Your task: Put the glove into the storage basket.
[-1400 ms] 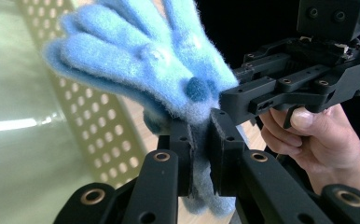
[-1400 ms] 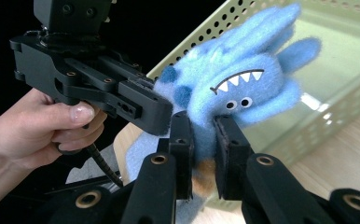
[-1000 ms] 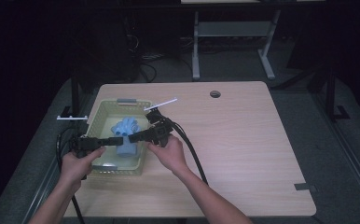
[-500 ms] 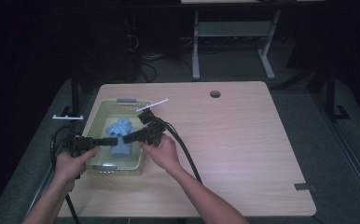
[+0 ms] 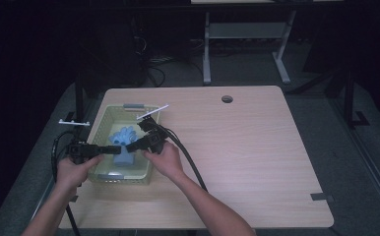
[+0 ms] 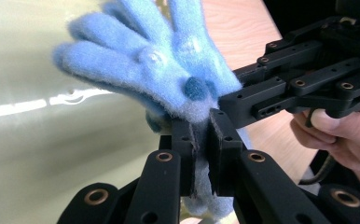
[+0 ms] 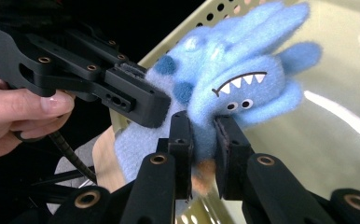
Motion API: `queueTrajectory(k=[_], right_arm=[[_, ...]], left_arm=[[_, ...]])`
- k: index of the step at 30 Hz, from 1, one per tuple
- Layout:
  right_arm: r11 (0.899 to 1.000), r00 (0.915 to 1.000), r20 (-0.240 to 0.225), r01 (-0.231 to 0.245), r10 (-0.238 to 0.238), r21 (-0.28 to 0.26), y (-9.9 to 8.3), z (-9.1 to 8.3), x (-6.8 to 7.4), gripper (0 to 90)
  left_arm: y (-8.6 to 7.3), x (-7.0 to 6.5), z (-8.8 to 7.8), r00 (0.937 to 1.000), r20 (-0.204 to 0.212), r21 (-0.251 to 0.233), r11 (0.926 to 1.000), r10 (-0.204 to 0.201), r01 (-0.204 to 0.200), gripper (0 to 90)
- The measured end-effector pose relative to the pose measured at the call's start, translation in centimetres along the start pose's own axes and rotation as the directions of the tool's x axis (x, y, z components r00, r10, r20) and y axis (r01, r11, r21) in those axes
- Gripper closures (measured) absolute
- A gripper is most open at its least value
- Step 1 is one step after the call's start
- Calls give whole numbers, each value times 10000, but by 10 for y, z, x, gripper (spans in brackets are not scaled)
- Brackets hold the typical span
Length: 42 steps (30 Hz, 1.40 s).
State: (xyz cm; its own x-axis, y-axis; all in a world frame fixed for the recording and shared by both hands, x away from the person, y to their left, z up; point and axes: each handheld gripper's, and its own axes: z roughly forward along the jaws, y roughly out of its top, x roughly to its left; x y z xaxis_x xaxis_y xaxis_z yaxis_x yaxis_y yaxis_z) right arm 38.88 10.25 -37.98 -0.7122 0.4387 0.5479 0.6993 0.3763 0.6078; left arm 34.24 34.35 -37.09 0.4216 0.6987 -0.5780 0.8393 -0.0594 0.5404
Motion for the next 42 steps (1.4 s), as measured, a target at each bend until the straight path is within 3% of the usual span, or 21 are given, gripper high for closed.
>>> queueTrajectory(k=[5, 10, 17, 25, 27, 28, 32, 34, 36, 38, 40, 42], right_arm=[[9997, 10000, 82, -36, 35, 243, 0, 8, -1, 782], [9984, 9998, 162, -72, 63, 556, -1, 19, -3, 775], [9963, 9995, 273, -171, 149, 843, -1, 27, -7, 764], [9970, 9985, 555, -61, 18, 769, -1, 23, -7, 741], [9975, 9985, 543, -143, 106, 691, 0, 18, -8, 727], [9978, 9980, 619, -131, 90, 652, 1, 15, -8, 724], [9978, 9978, 662, 26, -69, 661, 1, 12, -6, 719], [9981, 9977, 665, 108, -148, 613, 1, 9, -4, 714], [9981, 9977, 659, 130, -169, 599, 1, 8, -4, 710], [9981, 9980, 604, 121, -158, 605, 1, 6, -4, 708], [9980, 9977, 641, 183, -223, 612, 0, 1, -4, 705], [9978, 9974, 688, 152, -196, 638, 0, 0, -4, 702]], left_arm=[[0, 2, 1, 9997, -258, 193, 9998, 1, 4, 826], [-2, 5, 5, 9968, -782, 594, 9981, 182, -135, 829], [-4, 9, 9, 9934, -1104, 806, 9965, 308, -219, 831], [-11, 16, 12, 9906, -1364, 681, 9976, -42, 136, 833], [-11, 16, 15, 9879, -1549, 915, 9957, 10, 134, 833], [-11, 15, 20, 9824, -1856, 1295, 9916, 214, 28, 834], [-10, 15, 29, 9788, -2045, 1570, 9874, 134, 192, 833], [-9, 16, 34, 9720, -2341, 1935, 9807, 181, 284, 830], [-10, 16, 37, 9696, -2445, 1947, 9799, 62, 428, 825], [-11, 16, 39, 9608, -2772, 2111, 9761, 85, 523, 781], [-11, 18, 38, 9521, -3058, 2169, 9735, -22, 719, 653], [-10, 20, 36, 9504, -3109, 2116, 9745, -56, 750, 633]])
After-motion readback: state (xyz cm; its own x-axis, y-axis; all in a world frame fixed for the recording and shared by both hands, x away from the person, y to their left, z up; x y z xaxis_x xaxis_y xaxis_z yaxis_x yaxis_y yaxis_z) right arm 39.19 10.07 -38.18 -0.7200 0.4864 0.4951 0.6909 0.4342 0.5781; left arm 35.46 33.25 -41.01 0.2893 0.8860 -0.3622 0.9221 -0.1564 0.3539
